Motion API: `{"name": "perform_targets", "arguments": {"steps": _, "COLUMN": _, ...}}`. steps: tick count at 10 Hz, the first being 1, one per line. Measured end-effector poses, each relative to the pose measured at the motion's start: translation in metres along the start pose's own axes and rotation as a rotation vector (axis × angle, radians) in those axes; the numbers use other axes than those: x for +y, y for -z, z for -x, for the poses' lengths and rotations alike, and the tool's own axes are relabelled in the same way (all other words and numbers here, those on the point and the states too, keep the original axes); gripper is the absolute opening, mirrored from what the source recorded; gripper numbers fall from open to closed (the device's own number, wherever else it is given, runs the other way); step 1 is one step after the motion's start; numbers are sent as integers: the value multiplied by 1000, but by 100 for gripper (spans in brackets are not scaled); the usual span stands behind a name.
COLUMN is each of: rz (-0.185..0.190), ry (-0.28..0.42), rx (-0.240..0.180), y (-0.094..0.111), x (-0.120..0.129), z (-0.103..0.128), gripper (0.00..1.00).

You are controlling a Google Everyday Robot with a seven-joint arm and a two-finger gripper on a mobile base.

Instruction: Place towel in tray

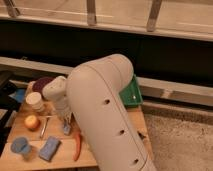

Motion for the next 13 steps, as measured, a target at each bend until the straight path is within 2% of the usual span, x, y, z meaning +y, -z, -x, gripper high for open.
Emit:
{"name": "perform_targets", "arguments": {"steps": 2, "rz": 41, "ry": -15, "rx": -43, "y": 15, "x": -11, "z": 31, "gripper": 0}}
{"name": "perform_targets", "arguments": {"steps": 3, "rz": 77, "ry": -32, "rx": -61, "y": 21, "x": -18, "z": 48, "gripper": 0}}
{"name": "perform_targets", "arguments": {"steps": 5, "rz": 185, "ry": -82, "rx": -100, "y": 35, "x": -41, "z": 79, "gripper": 0}}
{"name": "perform_targets", "arguments": {"steps": 7, "rz": 325, "ry": -114, "rx": -140, "y": 49, "x": -69, "z": 105, "gripper": 0}}
{"name": "perform_targets", "arguments": {"steps": 8, "rz": 346, "ry": -119, "rx": -149, "y": 51, "x": -74, "z": 109, "gripper": 0}}
{"name": "perform_targets", "arguments": {"steps": 9, "rz": 352, "ry": -123, "rx": -153, "y": 52, "x": -77, "z": 111, "gripper": 0}}
{"name": "perform_targets", "arguments": {"steps": 12, "rz": 355, "ry": -118, "rx": -151, "y": 52, "x": -73, "z": 109, "gripper": 0}}
{"name": "perform_targets", "arguments": {"steps": 13, "rz": 358, "ry": -118, "rx": -162, "y": 53, "x": -75, "z": 112, "gripper": 0}}
